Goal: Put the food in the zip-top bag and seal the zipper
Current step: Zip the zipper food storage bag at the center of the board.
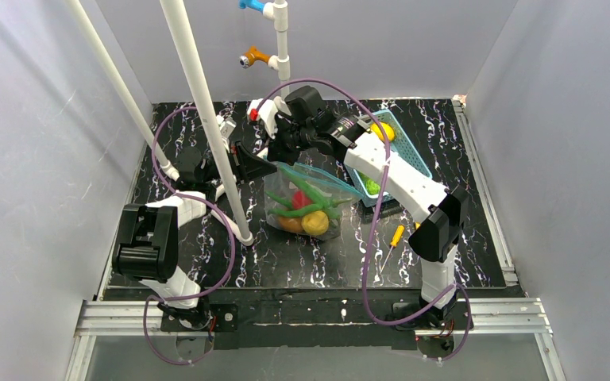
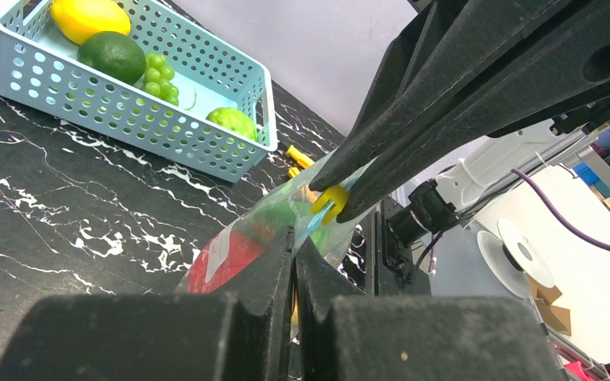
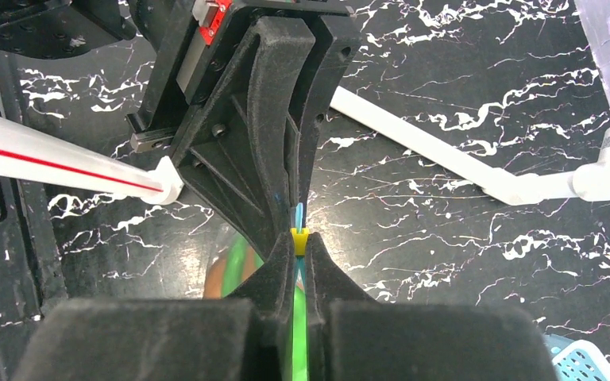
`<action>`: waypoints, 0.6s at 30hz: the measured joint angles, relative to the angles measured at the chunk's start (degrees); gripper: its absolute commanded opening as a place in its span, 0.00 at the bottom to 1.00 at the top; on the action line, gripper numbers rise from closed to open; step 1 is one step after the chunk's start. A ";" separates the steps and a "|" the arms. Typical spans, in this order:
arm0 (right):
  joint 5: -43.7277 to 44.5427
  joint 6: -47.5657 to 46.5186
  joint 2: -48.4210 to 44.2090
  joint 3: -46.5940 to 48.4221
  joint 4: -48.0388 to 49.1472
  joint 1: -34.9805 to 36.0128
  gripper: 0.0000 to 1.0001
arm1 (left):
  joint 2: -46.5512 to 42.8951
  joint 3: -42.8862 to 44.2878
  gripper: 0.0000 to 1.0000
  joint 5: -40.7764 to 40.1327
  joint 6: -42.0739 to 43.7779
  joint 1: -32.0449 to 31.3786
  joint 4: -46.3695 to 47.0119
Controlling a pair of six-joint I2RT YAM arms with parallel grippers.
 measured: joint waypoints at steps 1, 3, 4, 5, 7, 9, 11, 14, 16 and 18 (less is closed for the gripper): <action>0.07 -0.02 0.00 -0.09 0.09 0.00 0.01 | 0.00 0.02 0.00 0.00 0.17 0.00 -0.13; 0.20 -0.04 0.00 -0.28 0.22 -0.02 0.01 | 0.00 0.11 0.00 -0.04 0.83 0.00 -1.05; 0.17 -0.02 -0.02 -0.50 0.28 -0.09 0.01 | 0.00 0.11 0.00 -0.04 1.22 0.00 -1.57; 0.15 -0.04 -0.02 -0.83 0.50 -0.26 0.01 | 0.00 0.11 0.00 -0.07 1.66 0.00 -2.23; 0.02 -0.09 -0.33 -2.34 1.53 -0.44 0.01 | 0.00 0.11 0.00 -0.07 2.38 0.00 -3.39; -0.07 -0.09 -0.59 -3.52 2.03 -0.72 0.01 | -0.02 0.11 0.00 -0.07 2.86 0.07 -4.17; -0.07 -0.09 -0.92 -4.52 2.51 -1.09 0.01 | -0.02 0.11 0.00 -0.02 3.19 0.11 -4.72; -0.15 -0.11 -2.19 -6.88 3.91 -1.46 0.01 | -0.09 0.11 0.00 0.00 3.45 0.17 -4.83; -0.07 -0.11 -3.32 -8.20 4.63 -1.51 0.01 | -0.13 0.11 0.00 0.11 3.58 0.15 -4.81; -0.09 -0.09 -4.63 -9.38 5.20 -1.49 0.01 | -0.15 0.11 0.00 0.20 3.48 0.13 -4.46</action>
